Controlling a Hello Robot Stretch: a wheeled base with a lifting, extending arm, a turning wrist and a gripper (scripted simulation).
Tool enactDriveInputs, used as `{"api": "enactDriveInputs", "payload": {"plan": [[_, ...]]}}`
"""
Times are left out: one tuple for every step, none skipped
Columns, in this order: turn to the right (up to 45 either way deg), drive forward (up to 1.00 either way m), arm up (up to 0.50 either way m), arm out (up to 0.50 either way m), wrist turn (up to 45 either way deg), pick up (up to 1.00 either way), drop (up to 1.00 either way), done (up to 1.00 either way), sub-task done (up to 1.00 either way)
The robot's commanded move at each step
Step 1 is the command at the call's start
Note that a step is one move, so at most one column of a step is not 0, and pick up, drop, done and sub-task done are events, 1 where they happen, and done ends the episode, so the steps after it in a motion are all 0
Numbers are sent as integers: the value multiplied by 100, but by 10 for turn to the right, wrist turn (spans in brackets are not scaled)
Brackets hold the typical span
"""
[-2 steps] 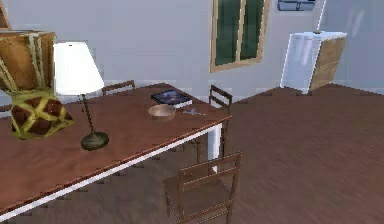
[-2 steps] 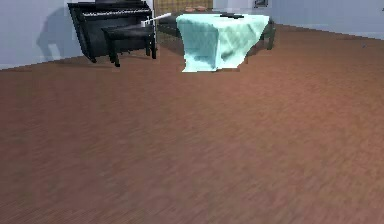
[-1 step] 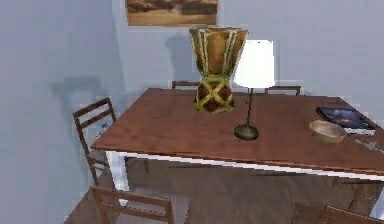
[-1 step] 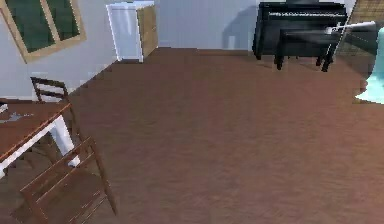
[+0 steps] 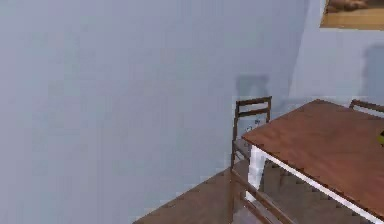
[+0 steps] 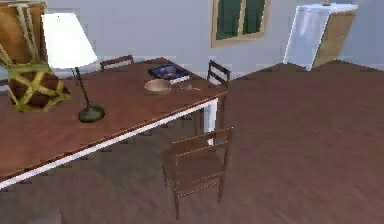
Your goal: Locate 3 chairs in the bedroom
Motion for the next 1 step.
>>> {"api": "enactDriveInputs", "payload": {"plan": [[-300,0,0,0,0,0,0,0,0]]}}
